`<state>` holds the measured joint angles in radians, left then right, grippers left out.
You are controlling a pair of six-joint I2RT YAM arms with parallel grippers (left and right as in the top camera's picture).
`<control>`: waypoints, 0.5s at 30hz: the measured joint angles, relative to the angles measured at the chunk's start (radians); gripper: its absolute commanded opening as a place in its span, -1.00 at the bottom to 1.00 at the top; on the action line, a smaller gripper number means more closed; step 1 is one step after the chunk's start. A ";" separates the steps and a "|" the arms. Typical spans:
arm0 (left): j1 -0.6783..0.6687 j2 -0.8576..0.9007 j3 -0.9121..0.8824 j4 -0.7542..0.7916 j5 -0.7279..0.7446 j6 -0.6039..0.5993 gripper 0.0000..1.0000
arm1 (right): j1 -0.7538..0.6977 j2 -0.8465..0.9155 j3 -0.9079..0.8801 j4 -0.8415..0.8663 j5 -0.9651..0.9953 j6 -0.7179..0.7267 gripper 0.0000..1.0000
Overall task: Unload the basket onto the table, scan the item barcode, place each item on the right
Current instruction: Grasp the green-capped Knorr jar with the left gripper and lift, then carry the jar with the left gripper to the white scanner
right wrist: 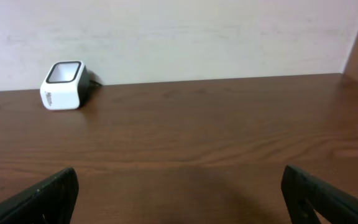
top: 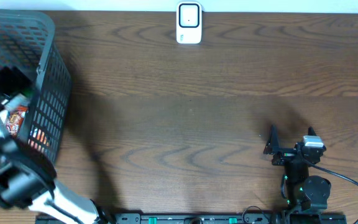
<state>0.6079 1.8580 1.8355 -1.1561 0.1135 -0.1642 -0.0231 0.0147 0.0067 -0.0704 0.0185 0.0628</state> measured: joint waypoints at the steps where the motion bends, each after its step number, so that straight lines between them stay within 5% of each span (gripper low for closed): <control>1: 0.000 -0.042 0.005 0.000 0.016 -0.004 0.43 | 0.000 0.000 0.000 0.000 0.000 0.000 0.99; 15: -0.045 -0.473 0.017 -0.005 0.373 -0.085 0.43 | 0.000 0.000 0.000 0.000 0.000 0.000 0.98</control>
<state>0.5632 1.3853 1.8523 -1.1606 0.4866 -0.2489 -0.0231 0.0147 0.0067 -0.0704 0.0189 0.0628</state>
